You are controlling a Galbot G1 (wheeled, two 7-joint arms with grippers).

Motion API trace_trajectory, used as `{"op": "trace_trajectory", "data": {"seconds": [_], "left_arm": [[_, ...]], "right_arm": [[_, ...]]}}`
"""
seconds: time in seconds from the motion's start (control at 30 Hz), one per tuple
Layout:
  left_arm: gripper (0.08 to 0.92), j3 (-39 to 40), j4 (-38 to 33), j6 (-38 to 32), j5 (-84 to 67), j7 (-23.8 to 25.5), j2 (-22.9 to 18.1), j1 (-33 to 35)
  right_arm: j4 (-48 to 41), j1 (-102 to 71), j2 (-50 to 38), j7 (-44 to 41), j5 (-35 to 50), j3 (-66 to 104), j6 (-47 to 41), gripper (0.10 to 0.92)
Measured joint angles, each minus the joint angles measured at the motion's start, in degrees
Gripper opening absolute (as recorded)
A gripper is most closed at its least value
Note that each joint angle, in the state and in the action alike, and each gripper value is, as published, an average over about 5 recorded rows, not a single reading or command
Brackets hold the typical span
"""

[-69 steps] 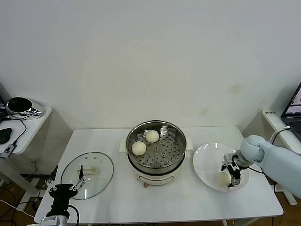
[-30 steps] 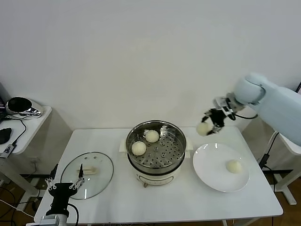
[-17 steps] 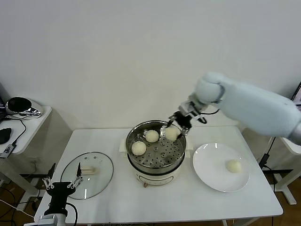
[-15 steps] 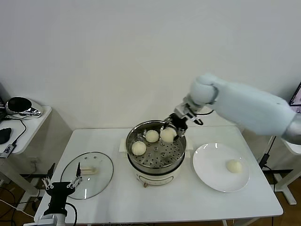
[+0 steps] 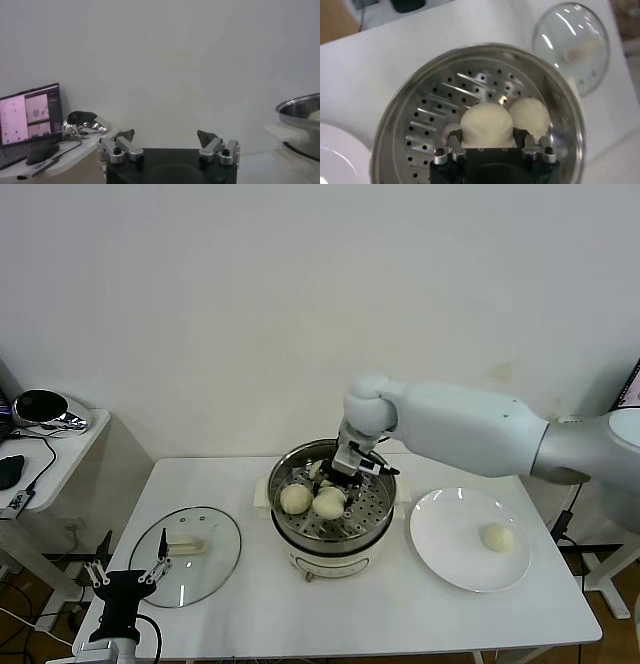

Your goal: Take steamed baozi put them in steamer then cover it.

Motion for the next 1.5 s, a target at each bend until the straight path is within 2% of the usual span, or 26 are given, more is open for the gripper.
{"op": "trace_trajectory", "data": {"seconds": [0.33,0.6,0.8,0.97,1.27,1.5], "left_arm": [[0.823,0.35,0.29,-0.12,0.00,-0.01,-0.34,-0.12],[0.823,0.45,0.37,-0.14,0.06,-0.04,-0.33,-0.14],[0.823,0.60,0.09,-0.09,0.09,-0.02,-0.18,-0.23],[0.823,0.60,0.03,-0.08,0.03,-0.01,0.32,-0.33],[0.823,1.13,0.40,-0.11,0.01,0.03,1.16,-0.48],[0.823,1.74,0.70,-0.22,0.10,0.03,1.33,-0.55]], "right_arm": [[1.26,-0.27,1.00,-0.45,-2.27,-1.56,3.43,0.634],[2.87,0.57,0.28,-0.86,-1.85,-1.46,3.58,0.804],[3.34,2.40,-2.08,-1.42,-1.25,0.19,2.22,0.822],[4.29,4.26,-6.51,-1.08,-0.04,1.75,-3.31,0.823],[7.36,5.95,-19.77,0.57,1.86,3.37,-21.02,0.823],[7.77,1.96,-30.43,1.44,-0.24,6.90,-28.03,0.823]]}}
